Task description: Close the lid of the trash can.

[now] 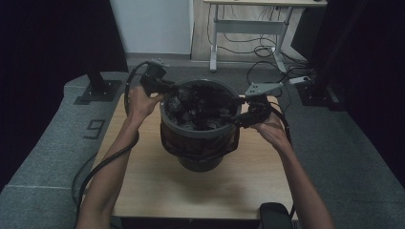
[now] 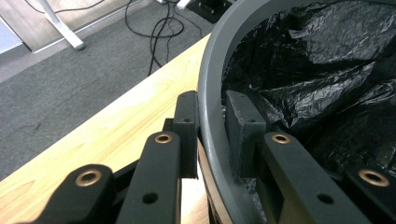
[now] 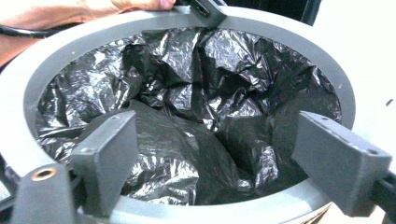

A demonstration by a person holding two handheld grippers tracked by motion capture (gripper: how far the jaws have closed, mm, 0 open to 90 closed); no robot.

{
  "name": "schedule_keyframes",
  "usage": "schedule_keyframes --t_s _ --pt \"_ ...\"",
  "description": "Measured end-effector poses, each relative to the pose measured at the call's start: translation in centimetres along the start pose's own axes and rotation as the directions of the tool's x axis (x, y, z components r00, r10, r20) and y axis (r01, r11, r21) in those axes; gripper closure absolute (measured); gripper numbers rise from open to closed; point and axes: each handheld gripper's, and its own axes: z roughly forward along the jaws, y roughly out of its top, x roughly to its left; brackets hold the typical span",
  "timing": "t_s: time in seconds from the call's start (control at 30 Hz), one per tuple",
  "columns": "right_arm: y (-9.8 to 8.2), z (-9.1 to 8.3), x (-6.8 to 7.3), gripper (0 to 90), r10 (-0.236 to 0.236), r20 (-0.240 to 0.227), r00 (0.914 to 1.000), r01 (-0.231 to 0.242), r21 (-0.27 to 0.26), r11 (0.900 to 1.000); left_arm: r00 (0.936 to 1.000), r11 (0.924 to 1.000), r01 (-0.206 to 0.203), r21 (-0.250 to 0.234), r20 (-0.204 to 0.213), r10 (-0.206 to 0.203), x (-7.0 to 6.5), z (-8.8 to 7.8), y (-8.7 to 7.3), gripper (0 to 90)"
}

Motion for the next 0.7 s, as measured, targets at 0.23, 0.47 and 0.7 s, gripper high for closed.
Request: schedule_keyframes --t_s 0.23,0.47,0.7 --pt "-0.5 0.0 0.0 19.4 -0.005 -0.025 0.9997 0.004 -0.021 1.0 1.0 1.0 0.0 0.007 -0.003 0.0 -0.1 0.0 0.1 75.0" --pt "-1.0 0.4 0.3 26.0 -0.003 -0.044 0.999 0.001 -0.049 0.999 0.9999 1.0 0.01 0.001 0.004 -0.01 0.0 -0.1 0.0 74.8" --pt "-0.6 0.9 1.9 25.9 0.043 0.004 0.9991 -0.043 -0.002 0.999 0.9998 0.9998 0.017 -0.005 0.006 -0.017 0.0 0.0 -0.1 75.0"
